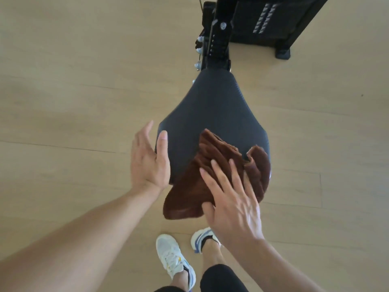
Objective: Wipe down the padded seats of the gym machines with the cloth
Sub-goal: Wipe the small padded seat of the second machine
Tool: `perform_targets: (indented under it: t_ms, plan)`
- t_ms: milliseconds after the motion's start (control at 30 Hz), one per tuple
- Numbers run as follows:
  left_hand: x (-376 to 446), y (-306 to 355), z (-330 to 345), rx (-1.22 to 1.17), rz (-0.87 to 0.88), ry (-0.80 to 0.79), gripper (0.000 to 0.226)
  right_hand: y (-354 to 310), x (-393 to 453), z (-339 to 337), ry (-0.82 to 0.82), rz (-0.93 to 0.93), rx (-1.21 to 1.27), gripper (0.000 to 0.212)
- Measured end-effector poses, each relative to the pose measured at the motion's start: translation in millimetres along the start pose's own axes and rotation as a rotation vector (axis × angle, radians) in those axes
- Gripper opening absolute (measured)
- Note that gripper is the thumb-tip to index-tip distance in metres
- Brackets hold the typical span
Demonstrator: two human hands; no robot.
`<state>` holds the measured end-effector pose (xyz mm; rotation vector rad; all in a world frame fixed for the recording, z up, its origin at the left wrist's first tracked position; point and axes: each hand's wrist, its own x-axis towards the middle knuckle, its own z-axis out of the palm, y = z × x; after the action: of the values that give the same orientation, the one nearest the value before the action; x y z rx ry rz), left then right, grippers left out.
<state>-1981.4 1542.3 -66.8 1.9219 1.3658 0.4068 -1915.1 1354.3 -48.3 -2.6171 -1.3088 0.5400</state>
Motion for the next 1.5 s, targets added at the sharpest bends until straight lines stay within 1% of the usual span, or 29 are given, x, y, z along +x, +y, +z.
perform_targets:
  t_ms: [67, 133, 167, 233, 300, 433, 533, 700, 767, 900, 967, 1000, 1033, 1067, 1100, 1133, 1167, 1233, 1300, 1367, 1400, 1433, 1500]
  plan:
    - [12, 18, 11, 0.024, 0.063, -0.028, 0.068, 14, -4, -6, 0.03, 0.143, 0.027, 0.068]
    - [25, 24, 21, 0.091, 0.051, -0.031, 0.066, 22, -2, -11, 0.062, 0.286, 0.064, 0.068]
    - [31, 23, 26, 0.147, 0.016, -0.046, 0.067, 25, 2, -14, 0.062, 0.36, 0.101, 0.068]
    - [35, 20, 35, 0.266, -0.111, -0.1, 0.07, 35, 18, -19, 0.047, 0.502, 0.222, 0.066]
    - [32, 18, 41, 0.346, -0.187, -0.11, 0.07, 46, 39, -23, 0.022, 0.581, 0.322, 0.064]
    - [32, 21, 44, 0.416, -0.168, -0.094, 0.066, 65, 77, -27, -0.019, 0.6, 0.315, 0.066]
    - [31, 21, 43, 0.425, -0.161, -0.094, 0.065, 76, 102, -33, -0.038, 0.587, 0.292, 0.066]
    - [33, 23, 42, 0.422, -0.191, -0.123, 0.063, 79, 161, -40, 0.032, 0.621, 0.202, 0.042]
    - [33, 25, 42, 0.423, -0.204, -0.127, 0.062, 78, 189, -44, 0.055, 0.628, 0.202, 0.041]
    - [35, 26, 43, 0.422, -0.214, -0.119, 0.062, 64, 247, -49, 0.136, 0.615, 0.285, 0.038]
    - [35, 25, 43, 0.424, -0.212, -0.112, 0.062, 56, 268, -48, 0.189, 0.571, 0.305, 0.035]
    - [35, 24, 44, 0.424, -0.21, -0.108, 0.063, 52, 273, -47, 0.227, 0.516, 0.301, 0.034]
    - [35, 23, 44, 0.421, -0.207, -0.099, 0.063, 48, 274, -47, 0.272, 0.426, 0.288, 0.033]
    - [35, 22, 44, 0.418, -0.202, -0.089, 0.064, 43, 273, -47, 0.303, 0.298, 0.267, 0.032]
    - [34, 22, 44, 0.414, -0.197, -0.081, 0.065, 38, 271, -48, 0.292, 0.155, 0.236, 0.033]
    - [34, 22, 44, 0.412, -0.192, -0.077, 0.066, 31, 269, -48, 0.229, 0.024, 0.188, 0.036]
    - [33, 23, 43, 0.41, -0.185, -0.072, 0.067, 22, 269, -49, 0.117, -0.065, 0.119, 0.04]
    - [33, 24, 42, 0.399, -0.165, -0.058, 0.071, 4, 279, -45, -0.082, -0.174, -0.05, 0.047]
    - [30, 24, 39, 0.349, -0.147, -0.026, 0.071, -12, 289, -35, -0.179, -0.247, -0.208, 0.061]
    - [29, 22, 37, 0.176, -0.172, 0.063, 0.066, -26, 294, -30, -0.197, -0.28, -0.283, 0.07]
    - [31, 21, 36, 0.051, -0.23, 0.117, 0.063, -33, 293, -27, -0.207, -0.301, -0.301, 0.07]
    - [35, 20, 35, -0.079, -0.316, 0.176, 0.059, -40, 288, -25, -0.216, -0.332, -0.311, 0.069]
    - [47, 6, 34, -0.333, -0.544, 0.284, 0.056, -56, 269, -18, -0.225, -0.411, -0.296, 0.064]
